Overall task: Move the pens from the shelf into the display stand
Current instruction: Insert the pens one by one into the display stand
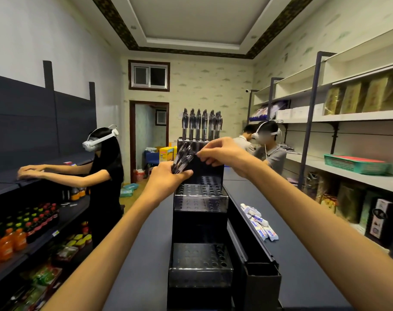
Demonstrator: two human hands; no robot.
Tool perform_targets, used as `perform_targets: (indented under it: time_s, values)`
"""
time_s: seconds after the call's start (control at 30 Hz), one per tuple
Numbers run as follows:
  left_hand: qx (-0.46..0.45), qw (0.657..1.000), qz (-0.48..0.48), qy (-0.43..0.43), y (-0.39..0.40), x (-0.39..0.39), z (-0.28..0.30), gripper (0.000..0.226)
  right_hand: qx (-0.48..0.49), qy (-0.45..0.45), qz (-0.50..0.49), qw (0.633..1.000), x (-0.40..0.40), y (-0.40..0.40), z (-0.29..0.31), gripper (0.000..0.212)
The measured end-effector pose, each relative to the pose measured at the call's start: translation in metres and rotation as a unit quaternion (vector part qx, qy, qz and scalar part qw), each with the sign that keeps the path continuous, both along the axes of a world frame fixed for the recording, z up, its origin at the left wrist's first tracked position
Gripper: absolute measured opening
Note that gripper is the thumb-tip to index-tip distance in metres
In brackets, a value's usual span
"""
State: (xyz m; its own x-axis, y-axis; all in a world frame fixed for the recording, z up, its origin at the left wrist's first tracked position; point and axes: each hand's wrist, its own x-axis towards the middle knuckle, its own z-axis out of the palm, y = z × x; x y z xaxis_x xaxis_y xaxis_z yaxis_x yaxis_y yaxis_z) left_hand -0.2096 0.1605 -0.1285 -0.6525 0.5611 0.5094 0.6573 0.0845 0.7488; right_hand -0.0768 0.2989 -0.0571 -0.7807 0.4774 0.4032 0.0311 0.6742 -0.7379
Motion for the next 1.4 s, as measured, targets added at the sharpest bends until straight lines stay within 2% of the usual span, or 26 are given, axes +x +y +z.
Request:
perform_targets:
  time_s: [0.07, 0.23, 0.4, 0.53, 0.67, 0.8, 0.93, 1.0, 1.1, 1.2, 1.4]
  values:
    - [-0.003, 1.000, -0.015, 0.003, 0.003, 0.004, 0.001, 0.027, -0.012, -0.033, 0.037, 0.999, 0.002, -0.005, -0.011, 0.021]
    - [0.000, 0.998, -0.025, 0.049, 0.006, 0.015, 0.005, 0.019, -0.052, 0.008, 0.078, 0.996, 0.005, -0.010, -0.025, 0.025]
    - [-0.020, 0.998, -0.029, 0.044, 0.005, 0.018, 0.006, 0.016, -0.121, 0.030, 0.086, 0.988, 0.006, -0.018, -0.030, 0.024]
    - [-0.069, 0.997, -0.016, 0.014, 0.002, 0.013, 0.007, 0.025, -0.226, 0.093, 0.094, 0.965, 0.004, -0.021, -0.023, 0.008]
    - [-0.072, 0.997, 0.000, 0.003, -0.005, 0.006, -0.002, 0.033, -0.279, 0.186, 0.063, 0.940, 0.006, -0.010, -0.004, 0.009]
    - [-0.067, 0.998, -0.004, 0.005, -0.009, 0.004, -0.005, 0.033, -0.223, 0.231, 0.018, 0.947, 0.006, 0.002, 0.015, 0.014]
    - [-0.067, 0.997, 0.010, 0.039, -0.013, 0.001, -0.004, 0.032, -0.075, 0.281, -0.072, 0.954, 0.003, 0.016, 0.035, 0.012]
    - [-0.066, 0.996, 0.020, 0.051, -0.014, -0.001, -0.004, 0.031, 0.004, 0.285, -0.130, 0.950, 0.002, 0.021, 0.043, 0.016]
    - [-0.066, 0.995, 0.036, 0.062, -0.016, -0.005, -0.004, 0.034, 0.071, 0.270, -0.162, 0.946, 0.000, 0.028, 0.050, 0.019]
    - [-0.072, 0.994, 0.050, 0.071, -0.019, -0.007, -0.003, 0.034, 0.108, 0.248, -0.179, 0.946, -0.002, 0.033, 0.055, 0.022]
    - [-0.082, 0.992, 0.053, 0.078, -0.023, -0.008, -0.004, 0.030, 0.107, 0.211, -0.166, 0.957, -0.012, 0.036, 0.060, 0.025]
